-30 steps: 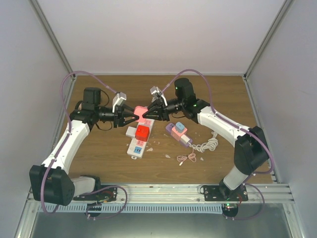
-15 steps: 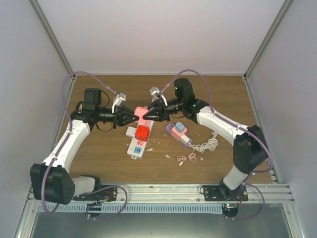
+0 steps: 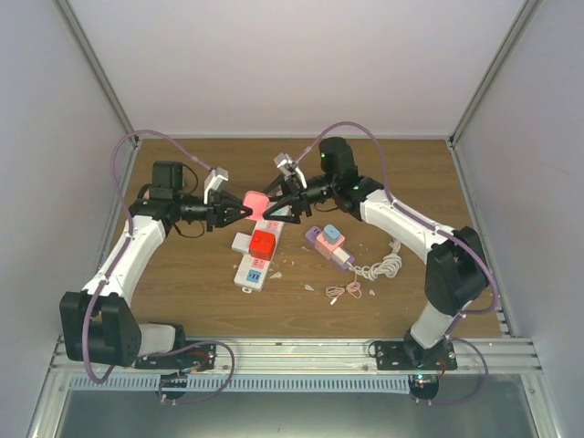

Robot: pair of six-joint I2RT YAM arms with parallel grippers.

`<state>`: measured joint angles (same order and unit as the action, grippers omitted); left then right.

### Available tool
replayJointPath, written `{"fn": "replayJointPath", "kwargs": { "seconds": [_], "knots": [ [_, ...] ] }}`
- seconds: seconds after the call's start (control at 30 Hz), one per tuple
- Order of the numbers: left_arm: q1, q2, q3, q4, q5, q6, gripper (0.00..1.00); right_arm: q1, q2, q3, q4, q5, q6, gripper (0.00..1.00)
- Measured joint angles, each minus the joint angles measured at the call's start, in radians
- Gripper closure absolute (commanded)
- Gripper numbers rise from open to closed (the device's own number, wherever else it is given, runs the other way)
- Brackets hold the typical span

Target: Pull the plug off the socket

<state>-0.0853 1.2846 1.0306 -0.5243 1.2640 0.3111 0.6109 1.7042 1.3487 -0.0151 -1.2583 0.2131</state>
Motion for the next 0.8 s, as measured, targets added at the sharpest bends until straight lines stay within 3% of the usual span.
{"fn": "replayJointPath", "kwargs": {
  "seconds": [0.1, 0.47, 0.8],
  "knots": [
    [0.044, 0.027, 0.012, -0.006, -0.006, 0.014, 1.0, -0.044, 0.0, 0.016, 0.012, 0.015, -0.004, 0.01],
    [0.249, 0.264, 0.218, -0.041, -0.193, 0.056, 1.0, -0.146, -0.003, 0.022, -0.065, 0.107, -0.159, 0.0],
    [0.282, 0.575, 0.399, -0.04, -0.441, 0.036, 0.96, -0.146, -0.016, -0.024, -0.154, 0.153, -0.288, 0.0]
  ]
}}
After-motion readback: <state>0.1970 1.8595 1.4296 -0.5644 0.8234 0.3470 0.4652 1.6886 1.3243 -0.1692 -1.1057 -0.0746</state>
